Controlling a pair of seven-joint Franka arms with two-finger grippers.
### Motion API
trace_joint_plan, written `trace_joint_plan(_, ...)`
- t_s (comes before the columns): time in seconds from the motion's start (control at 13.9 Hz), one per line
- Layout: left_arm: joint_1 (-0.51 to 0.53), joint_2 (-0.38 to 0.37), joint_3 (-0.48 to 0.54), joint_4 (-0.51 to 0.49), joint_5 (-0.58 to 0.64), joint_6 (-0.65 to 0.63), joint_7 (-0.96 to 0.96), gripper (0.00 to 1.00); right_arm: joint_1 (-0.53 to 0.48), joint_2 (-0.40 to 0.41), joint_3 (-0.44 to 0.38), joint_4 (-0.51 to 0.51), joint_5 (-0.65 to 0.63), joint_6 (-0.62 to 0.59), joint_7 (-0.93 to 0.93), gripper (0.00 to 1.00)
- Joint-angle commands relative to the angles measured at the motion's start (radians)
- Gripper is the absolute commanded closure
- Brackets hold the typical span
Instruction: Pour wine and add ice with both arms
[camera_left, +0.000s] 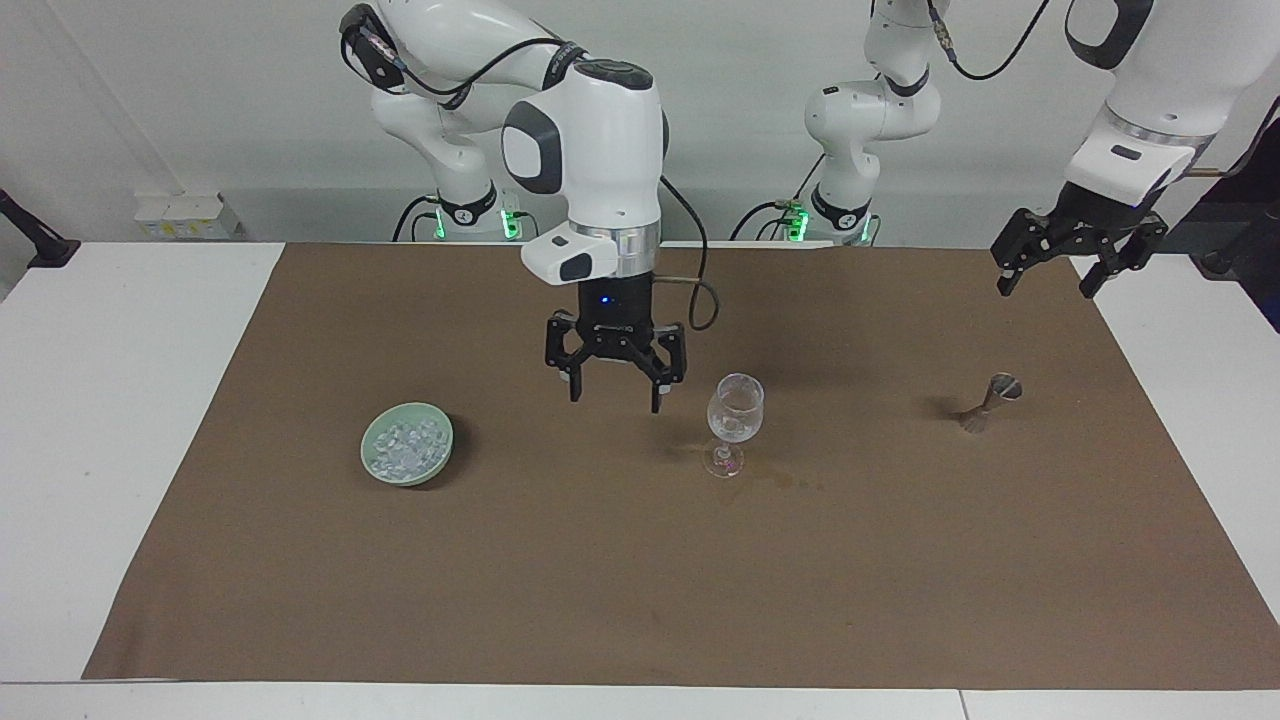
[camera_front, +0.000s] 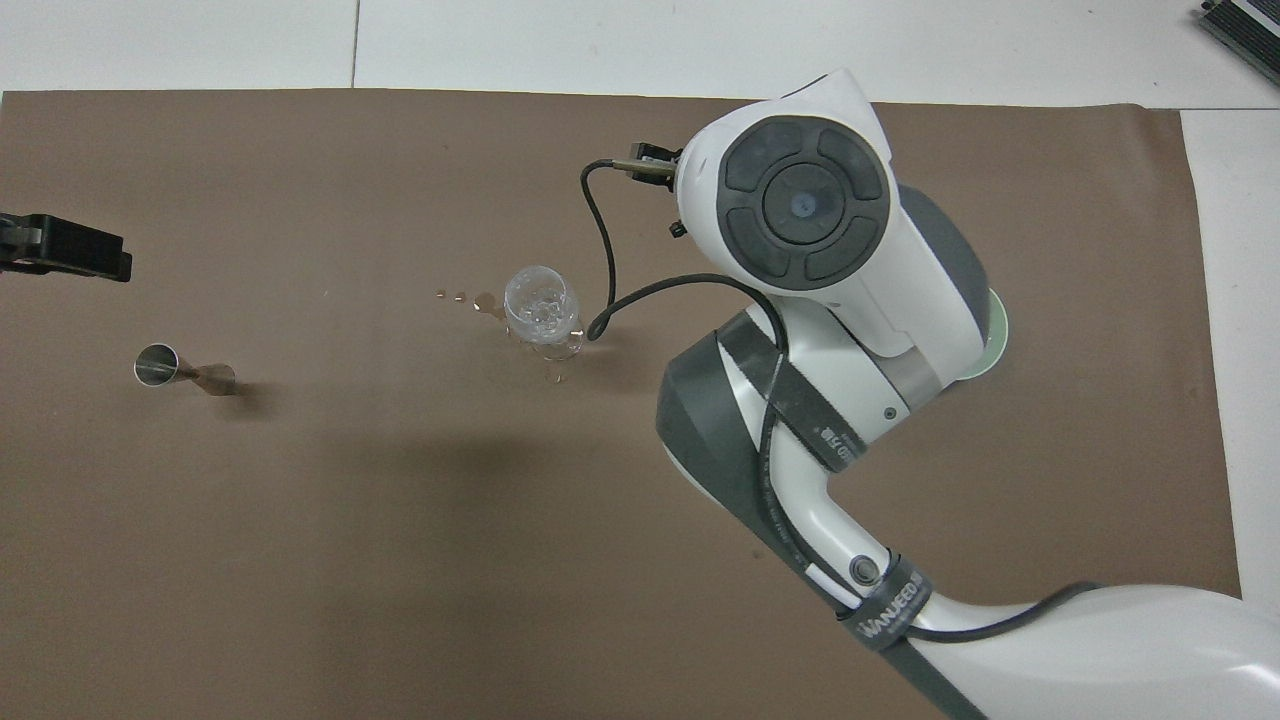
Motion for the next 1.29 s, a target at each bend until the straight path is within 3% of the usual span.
trace_joint_plan(0.0, 0.001, -0.007, -0.003, -0.01, 0.008, -0.01, -0.001, 0.0, -0.007, -0.044, -0.054, -0.016, 0.057, -0.041, -0.052, 0.0)
trace_joint_plan(0.5, 0.001, -0.007, -0.001, -0.007, 0.01, -0.008, -0.003, 0.0, -0.009, -0.185, -0.293, -0.05, 0.325, -0.177, -0.348, 0.0)
trace_joint_plan(1.22, -0.006, -0.006, -0.003, -0.009, 0.013, -0.01, -0.001, 0.0, -0.044, -0.34, -0.473, -0.102, 0.486, -0.409, -0.61, 0.0)
